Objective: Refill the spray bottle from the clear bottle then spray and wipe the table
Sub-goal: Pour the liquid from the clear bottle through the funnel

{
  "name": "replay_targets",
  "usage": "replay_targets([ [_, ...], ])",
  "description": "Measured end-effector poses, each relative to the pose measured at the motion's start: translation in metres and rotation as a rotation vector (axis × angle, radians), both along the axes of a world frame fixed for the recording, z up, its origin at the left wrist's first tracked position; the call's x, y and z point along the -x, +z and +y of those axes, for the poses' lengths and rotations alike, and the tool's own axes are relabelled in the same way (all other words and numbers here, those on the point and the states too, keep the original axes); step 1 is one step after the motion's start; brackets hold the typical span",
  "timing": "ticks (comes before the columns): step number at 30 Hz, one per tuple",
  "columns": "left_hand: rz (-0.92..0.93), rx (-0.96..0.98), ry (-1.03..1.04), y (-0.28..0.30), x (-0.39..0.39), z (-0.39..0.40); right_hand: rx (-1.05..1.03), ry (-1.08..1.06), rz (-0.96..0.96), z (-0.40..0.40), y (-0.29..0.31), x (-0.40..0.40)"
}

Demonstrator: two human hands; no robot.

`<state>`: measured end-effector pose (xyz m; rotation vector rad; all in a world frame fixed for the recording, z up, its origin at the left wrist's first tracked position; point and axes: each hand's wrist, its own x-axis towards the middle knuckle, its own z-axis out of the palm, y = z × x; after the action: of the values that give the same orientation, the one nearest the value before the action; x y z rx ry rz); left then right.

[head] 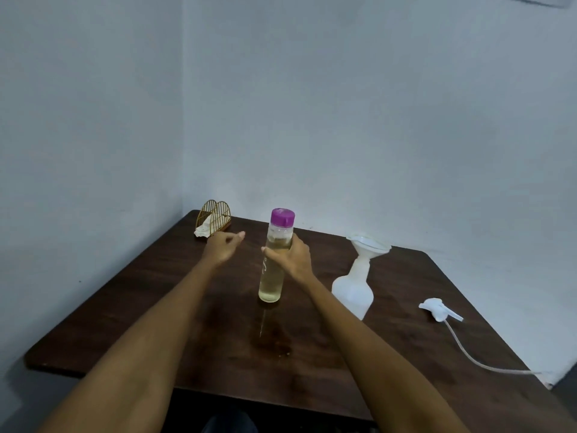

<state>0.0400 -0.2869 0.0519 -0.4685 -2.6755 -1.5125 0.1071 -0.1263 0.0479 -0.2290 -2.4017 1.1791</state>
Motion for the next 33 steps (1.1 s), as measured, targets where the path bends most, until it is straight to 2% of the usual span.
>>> replay_targets([
  [2, -0.034, -0.237, -0.068, 0.021, -0.014, 0.017, 0.013, 0.013, 0.011, -0.008, -0.002, -0.004],
  [4, -0.108, -0.395, -0.114, 0.038, -0.026, 0.033, 0.034, 0.026, 0.006, -0.015, -0.005, -0.005],
  [9, -0.166, -0.605, -0.151, 0.057, -0.038, 0.043, -0.003, -0.011, -0.026, -0.025, -0.008, -0.003],
  [17, -0.086, -0.22, -0.257, 0.081, -0.037, 0.035, -0.076, -0.03, -0.138, -0.026, 0.002, 0.0],
  [21, -0.259, -0.257, -0.4, 0.084, -0.034, 0.024, -0.073, -0.041, -0.172, -0.023, -0.001, 0.001],
  [23, -0.278, -0.249, -0.421, 0.085, -0.032, 0.024, -0.055, -0.041, -0.179, -0.021, -0.001, 0.003],
  [28, -0.201, -0.154, -0.386, 0.082, -0.03, 0.031, -0.021, -0.014, -0.198, -0.017, 0.002, 0.004],
  [33, 0.046, 0.157, -0.273, 0.079, -0.033, 0.043, -0.044, -0.069, -0.194, -0.026, 0.002, 0.0],
])
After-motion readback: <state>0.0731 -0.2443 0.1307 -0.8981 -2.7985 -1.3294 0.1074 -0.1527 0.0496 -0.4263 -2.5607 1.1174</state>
